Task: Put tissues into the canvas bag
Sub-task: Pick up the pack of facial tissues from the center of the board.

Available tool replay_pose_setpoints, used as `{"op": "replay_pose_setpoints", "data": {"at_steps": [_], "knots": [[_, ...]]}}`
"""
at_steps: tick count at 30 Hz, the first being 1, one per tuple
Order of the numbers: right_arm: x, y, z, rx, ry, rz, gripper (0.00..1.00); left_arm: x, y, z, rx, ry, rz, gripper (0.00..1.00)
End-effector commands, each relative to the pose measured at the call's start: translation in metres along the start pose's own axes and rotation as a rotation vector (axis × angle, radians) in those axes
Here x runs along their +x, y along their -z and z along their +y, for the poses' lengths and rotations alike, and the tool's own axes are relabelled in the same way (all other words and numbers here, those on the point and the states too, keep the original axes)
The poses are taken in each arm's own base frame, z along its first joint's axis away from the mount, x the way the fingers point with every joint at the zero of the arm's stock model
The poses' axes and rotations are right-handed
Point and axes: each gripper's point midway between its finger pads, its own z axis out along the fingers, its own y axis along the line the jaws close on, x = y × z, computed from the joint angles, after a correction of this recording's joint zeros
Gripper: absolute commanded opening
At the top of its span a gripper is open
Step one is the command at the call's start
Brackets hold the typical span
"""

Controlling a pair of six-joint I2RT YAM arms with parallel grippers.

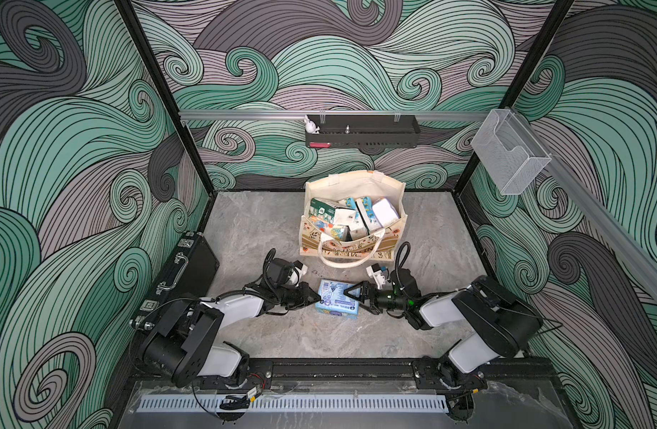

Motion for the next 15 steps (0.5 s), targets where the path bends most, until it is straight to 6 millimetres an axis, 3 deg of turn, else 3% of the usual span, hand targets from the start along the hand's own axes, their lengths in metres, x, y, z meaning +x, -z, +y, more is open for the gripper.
{"op": "replay_pose_setpoints", "data": {"at_steps": [1,11,15], "knots": [[0.001,-0.008,0.013,-0.097,-0.014,0.013,0.96,0.024,-0.003,0.037,-0.132,0.068,0.061,0.16],[0.007,-0.022,0.017,-0.151,-0.038,0.043,0.86,0.021,-0.002,0.031,-0.119,0.063,0.061,0.16],[0.008,-0.022,0.013,-0.135,-0.041,0.048,0.73,0.019,-0.001,0.029,-0.116,0.062,0.060,0.16]]}}
